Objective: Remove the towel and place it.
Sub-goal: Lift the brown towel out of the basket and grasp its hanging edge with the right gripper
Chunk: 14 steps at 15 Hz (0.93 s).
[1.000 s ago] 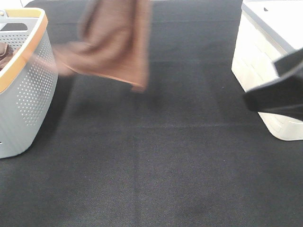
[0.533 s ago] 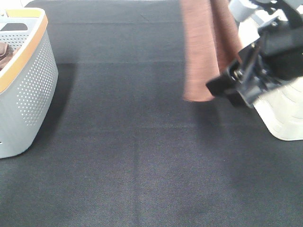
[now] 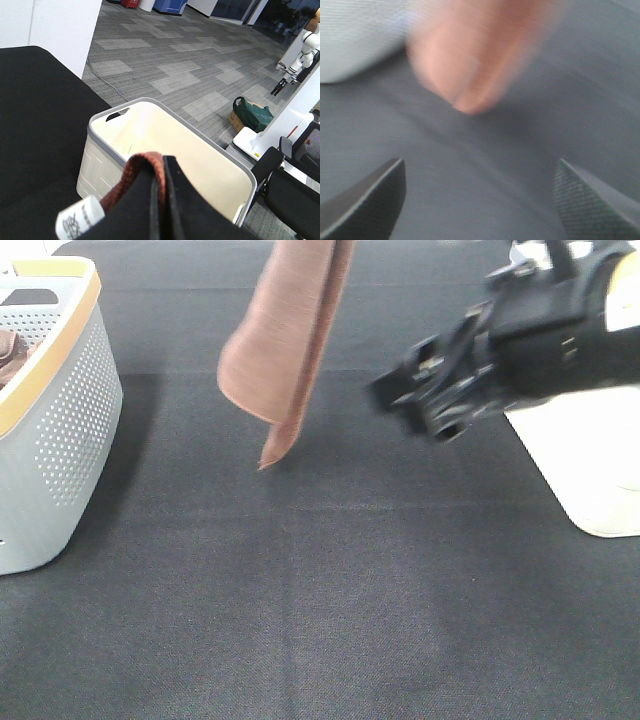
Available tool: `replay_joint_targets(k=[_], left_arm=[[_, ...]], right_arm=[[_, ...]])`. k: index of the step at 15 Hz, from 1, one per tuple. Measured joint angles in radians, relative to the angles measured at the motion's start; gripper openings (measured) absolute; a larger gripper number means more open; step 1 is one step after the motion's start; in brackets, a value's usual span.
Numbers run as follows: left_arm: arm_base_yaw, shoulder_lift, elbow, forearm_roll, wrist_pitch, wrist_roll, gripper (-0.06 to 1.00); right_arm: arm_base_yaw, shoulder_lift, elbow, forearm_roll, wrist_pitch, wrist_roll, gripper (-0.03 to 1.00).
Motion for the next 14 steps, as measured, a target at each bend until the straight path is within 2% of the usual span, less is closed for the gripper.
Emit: replay_joint_targets(k=[2, 3, 8, 14], left_arm=[[0.0, 0.0, 0.0, 0.0, 0.013, -0.019, 0.0], [0.0, 0.0, 0.0, 0.0, 0.028, -0.022, 0.0], [0.0, 0.0, 0.0, 0.0, 0.078, -0.026, 0.0], [0.0, 0.0, 0.0, 0.001, 0.103, -0.027, 0.0]], right_arm=[[0.073, 0.022, 0.0, 0.001, -0.072, 0.0, 0.76], [0.079, 0.04, 0.0, 0.001, -0.095, -0.001, 0.76], [0.074, 0.151, 0.0, 0.001, -0.111, 0.035, 0.76], [0.013, 0.168, 0.0, -0.006, -0.104, 0.099, 0.76]])
